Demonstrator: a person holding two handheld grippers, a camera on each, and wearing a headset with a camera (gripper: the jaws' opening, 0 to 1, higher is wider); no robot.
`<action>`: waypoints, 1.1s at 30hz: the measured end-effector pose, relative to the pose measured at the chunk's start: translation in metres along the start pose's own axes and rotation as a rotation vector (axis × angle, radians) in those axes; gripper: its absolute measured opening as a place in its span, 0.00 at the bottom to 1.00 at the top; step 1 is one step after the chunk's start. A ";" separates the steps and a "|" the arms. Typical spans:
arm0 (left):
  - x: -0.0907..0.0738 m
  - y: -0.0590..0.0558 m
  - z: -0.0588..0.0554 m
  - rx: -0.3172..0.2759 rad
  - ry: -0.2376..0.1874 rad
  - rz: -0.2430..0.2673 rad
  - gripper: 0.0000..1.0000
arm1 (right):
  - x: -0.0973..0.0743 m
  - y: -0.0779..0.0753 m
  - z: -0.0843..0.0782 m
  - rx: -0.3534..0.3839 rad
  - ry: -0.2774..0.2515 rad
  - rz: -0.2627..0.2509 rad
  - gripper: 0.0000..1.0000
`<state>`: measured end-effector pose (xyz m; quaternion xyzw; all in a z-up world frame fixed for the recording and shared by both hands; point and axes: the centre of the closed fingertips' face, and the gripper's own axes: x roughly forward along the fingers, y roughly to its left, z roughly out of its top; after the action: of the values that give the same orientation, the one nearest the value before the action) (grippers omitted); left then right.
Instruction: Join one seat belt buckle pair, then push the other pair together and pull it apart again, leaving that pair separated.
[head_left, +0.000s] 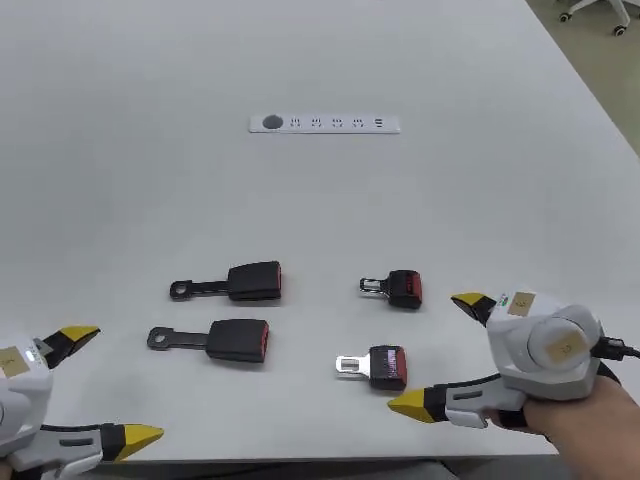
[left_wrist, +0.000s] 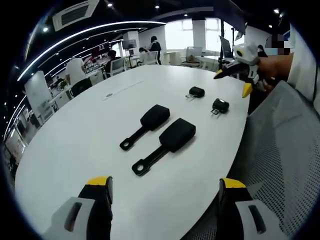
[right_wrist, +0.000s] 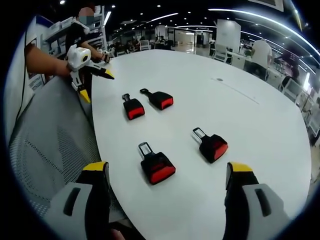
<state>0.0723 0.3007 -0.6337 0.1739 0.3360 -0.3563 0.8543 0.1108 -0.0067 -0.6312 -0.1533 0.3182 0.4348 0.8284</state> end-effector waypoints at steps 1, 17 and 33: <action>0.000 -0.001 0.001 0.002 0.000 -0.003 0.90 | 0.000 0.001 0.000 0.000 0.000 0.002 0.97; 0.000 0.000 0.004 -0.031 -0.027 -0.014 0.89 | -0.006 0.007 0.004 0.002 -0.018 -0.024 0.96; 0.002 0.001 0.005 -0.051 -0.057 -0.031 0.92 | -0.013 -0.001 0.004 -0.016 -0.001 -0.051 0.98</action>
<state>0.0768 0.2978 -0.6317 0.1366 0.3232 -0.3655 0.8621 0.1077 -0.0135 -0.6193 -0.1679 0.3100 0.4161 0.8382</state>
